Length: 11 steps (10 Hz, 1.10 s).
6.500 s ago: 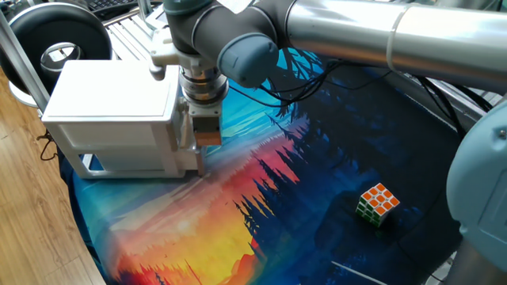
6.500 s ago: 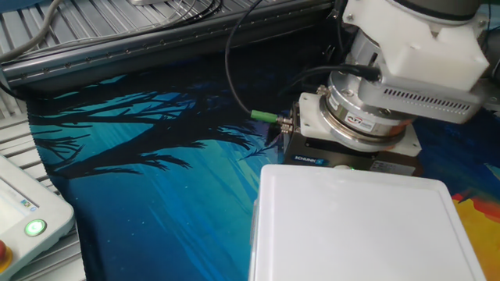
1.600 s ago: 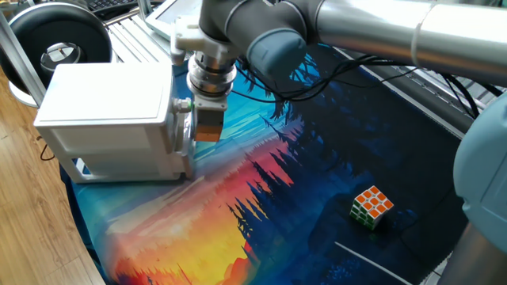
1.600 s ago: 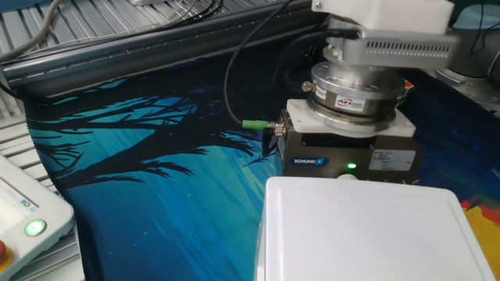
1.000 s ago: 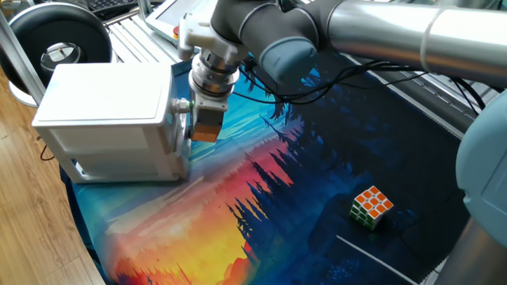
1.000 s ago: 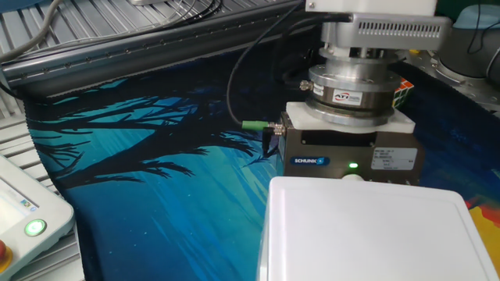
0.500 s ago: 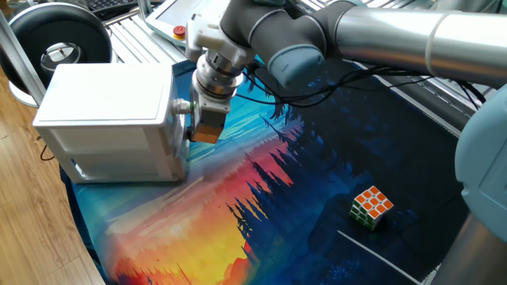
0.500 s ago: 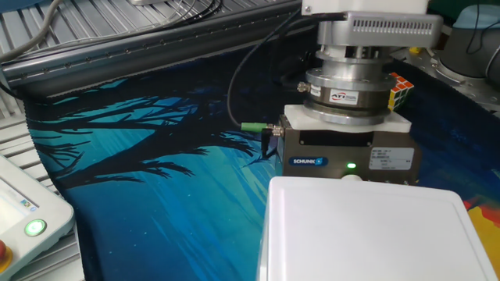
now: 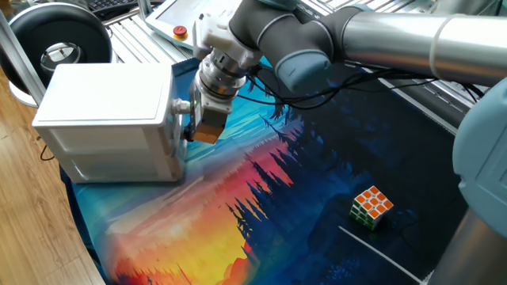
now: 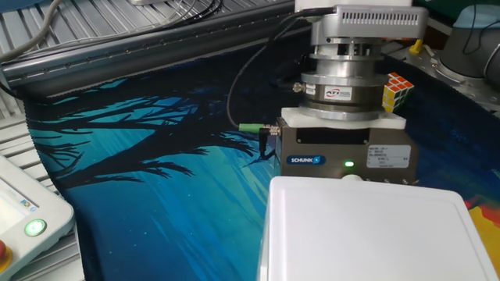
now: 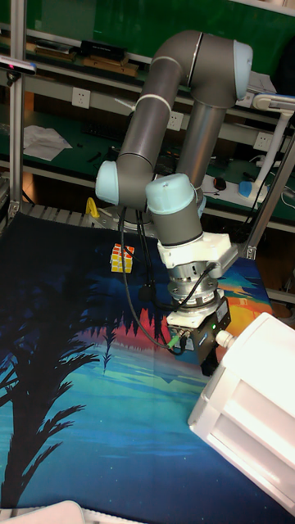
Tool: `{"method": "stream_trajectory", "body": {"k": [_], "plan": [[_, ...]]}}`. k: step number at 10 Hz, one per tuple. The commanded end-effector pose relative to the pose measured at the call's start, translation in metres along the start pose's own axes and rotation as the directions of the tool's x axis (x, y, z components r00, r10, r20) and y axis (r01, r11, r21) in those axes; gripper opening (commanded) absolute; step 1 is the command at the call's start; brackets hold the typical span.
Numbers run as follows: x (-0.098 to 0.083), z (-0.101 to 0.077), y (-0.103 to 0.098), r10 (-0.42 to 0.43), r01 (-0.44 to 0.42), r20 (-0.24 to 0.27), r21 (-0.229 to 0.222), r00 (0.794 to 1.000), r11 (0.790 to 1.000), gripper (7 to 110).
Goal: Grasp the handle and close the drawer
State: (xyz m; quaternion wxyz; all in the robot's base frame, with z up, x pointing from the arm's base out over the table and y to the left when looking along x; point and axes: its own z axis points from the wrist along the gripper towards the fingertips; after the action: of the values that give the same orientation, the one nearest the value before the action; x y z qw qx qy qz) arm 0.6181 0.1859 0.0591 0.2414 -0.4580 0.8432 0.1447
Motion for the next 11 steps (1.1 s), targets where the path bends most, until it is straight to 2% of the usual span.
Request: {"method": "stream_trajectory", "body": {"k": [1,2,3,5,6,7,8,9,11], "plan": [[0.001,-0.001,-0.004,0.005,-0.005,0.019,0.003,1.0,1.0,7],[-0.003,0.0,-0.002,0.024,-0.024,0.038,-0.006,0.999,1.0,7],[-0.015,0.0,0.001,0.052,-0.05,0.083,-0.02,0.995,0.999,7],[-0.023,-0.004,0.001,0.068,-0.065,0.132,-0.033,0.989,0.997,7],[-0.02,-0.008,-0.002,0.054,-0.049,0.162,-0.036,0.985,0.998,7],[0.007,-0.015,-0.012,0.005,-0.003,0.118,-0.01,0.993,1.0,7],[0.045,-0.018,-0.013,-0.019,0.019,-0.034,-0.014,0.999,1.0,7],[0.067,-0.019,-0.014,-0.015,0.013,-0.151,-0.011,0.988,1.0,7],[0.09,-0.029,-0.026,-0.081,0.092,-0.314,0.019,0.946,0.996,7]]}}
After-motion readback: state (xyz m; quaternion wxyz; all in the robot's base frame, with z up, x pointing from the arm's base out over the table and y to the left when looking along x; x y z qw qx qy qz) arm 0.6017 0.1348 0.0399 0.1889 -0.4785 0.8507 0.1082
